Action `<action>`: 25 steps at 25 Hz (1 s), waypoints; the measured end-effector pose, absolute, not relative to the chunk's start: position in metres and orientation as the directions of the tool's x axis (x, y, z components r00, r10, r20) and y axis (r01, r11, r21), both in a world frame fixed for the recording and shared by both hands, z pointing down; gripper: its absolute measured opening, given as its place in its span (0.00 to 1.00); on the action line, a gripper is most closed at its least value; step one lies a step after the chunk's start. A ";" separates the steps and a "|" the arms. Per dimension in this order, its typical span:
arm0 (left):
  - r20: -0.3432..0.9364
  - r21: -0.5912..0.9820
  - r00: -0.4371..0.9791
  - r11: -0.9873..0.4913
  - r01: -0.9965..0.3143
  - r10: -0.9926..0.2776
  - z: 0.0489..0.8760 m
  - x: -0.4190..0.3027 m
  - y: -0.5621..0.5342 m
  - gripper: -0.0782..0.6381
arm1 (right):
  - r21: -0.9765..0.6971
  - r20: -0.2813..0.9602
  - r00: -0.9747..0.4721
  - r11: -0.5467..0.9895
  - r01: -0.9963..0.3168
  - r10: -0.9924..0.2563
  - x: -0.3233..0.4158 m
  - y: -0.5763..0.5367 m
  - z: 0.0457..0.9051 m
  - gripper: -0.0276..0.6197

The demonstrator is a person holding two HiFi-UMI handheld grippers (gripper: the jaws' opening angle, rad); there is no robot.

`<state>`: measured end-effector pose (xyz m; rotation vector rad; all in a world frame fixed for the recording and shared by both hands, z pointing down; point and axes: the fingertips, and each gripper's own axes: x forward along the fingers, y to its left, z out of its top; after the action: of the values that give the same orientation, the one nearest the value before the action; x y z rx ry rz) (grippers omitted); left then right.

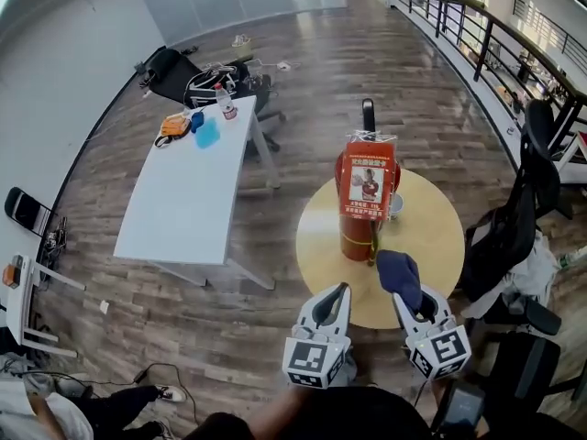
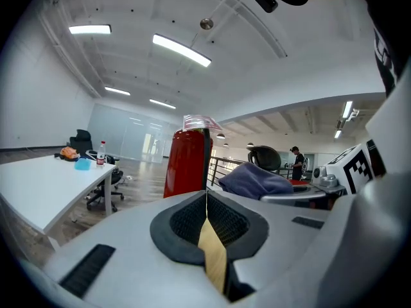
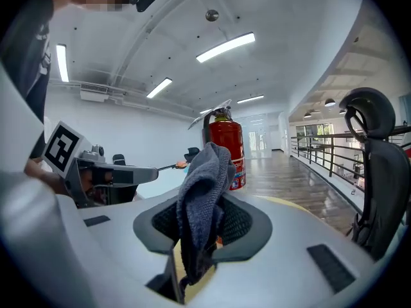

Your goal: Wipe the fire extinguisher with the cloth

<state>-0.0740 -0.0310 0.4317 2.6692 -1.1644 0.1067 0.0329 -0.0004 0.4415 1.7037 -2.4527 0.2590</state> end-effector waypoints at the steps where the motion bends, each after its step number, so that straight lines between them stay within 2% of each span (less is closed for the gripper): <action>1: 0.151 0.180 0.688 -0.664 -0.726 -0.710 0.429 -0.074 -0.045 0.14 | -0.058 0.211 -0.337 0.332 -0.941 -0.918 0.034 -0.013 0.438 0.22; 10: 0.133 0.188 0.719 -0.695 -0.694 -0.682 0.418 -0.066 -0.110 0.14 | -0.007 0.163 -0.306 0.309 -0.951 -0.938 0.037 -0.077 0.414 0.22; 15: 0.135 0.182 0.714 -0.691 -0.699 -0.687 0.417 -0.055 -0.130 0.14 | -0.031 0.133 -0.307 0.306 -0.951 -0.942 0.052 -0.103 0.409 0.22; 20: 0.145 0.173 0.680 -0.658 -0.733 -0.719 0.412 -0.046 -0.141 0.14 | 0.022 0.115 -0.353 0.357 -0.934 -0.929 0.067 -0.131 0.402 0.22; 25: 0.152 0.153 0.646 -0.628 -0.763 -0.748 0.408 -0.033 -0.151 0.14 | 0.075 0.157 -0.411 0.426 -0.901 -0.898 0.097 -0.160 0.414 0.22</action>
<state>-0.0335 -0.1512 0.4077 2.6616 -1.2371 0.1087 0.0965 -0.1604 0.4143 1.5952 -2.5021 0.0316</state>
